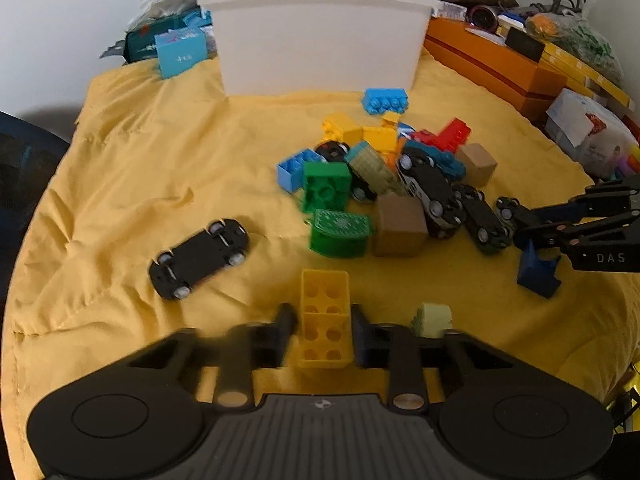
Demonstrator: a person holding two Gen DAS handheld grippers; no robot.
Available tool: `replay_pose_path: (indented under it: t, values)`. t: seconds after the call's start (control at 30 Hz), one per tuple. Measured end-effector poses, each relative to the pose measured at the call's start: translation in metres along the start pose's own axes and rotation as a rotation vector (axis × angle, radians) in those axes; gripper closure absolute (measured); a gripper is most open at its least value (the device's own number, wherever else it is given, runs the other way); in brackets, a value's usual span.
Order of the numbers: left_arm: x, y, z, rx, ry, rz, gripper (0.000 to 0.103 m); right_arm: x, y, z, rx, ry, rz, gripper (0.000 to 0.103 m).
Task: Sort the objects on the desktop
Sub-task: 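Grasp the yellow brick with the left tool while the right tool grasps a black toy car, then carry both held toys over the white bin and open both tools to drop them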
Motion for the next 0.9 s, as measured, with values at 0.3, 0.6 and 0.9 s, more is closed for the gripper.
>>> replay_pose_path:
  t: [0.3, 0.6, 0.9]
  values:
    - [0.039, 0.03, -0.017, -0.002, 0.074, 0.104, 0.076, 0.037, 0.04, 0.014, 0.024, -0.063, 0.117, 0.07]
    - [0.17, 0.053, -0.039, 0.012, 0.049, 0.256, 0.076, 0.159, 0.064, 0.012, 0.054, -0.065, 0.276, 0.07]
    - [0.28, 0.036, -0.06, 0.017, 0.027, 0.272, 0.076, 0.254, 0.048, 0.032, 0.044, -0.091, 0.295, 0.07]
Point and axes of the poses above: each gripper's, at about its wrist camera, not at the fingertips, and y roughly against the way its jaws point, z to its right, x to its top, the point moved 10 cm from there along -y, roughly the way its jaws point, and after that the axes turned 7 degrees about -y, right-handed, at the moved point
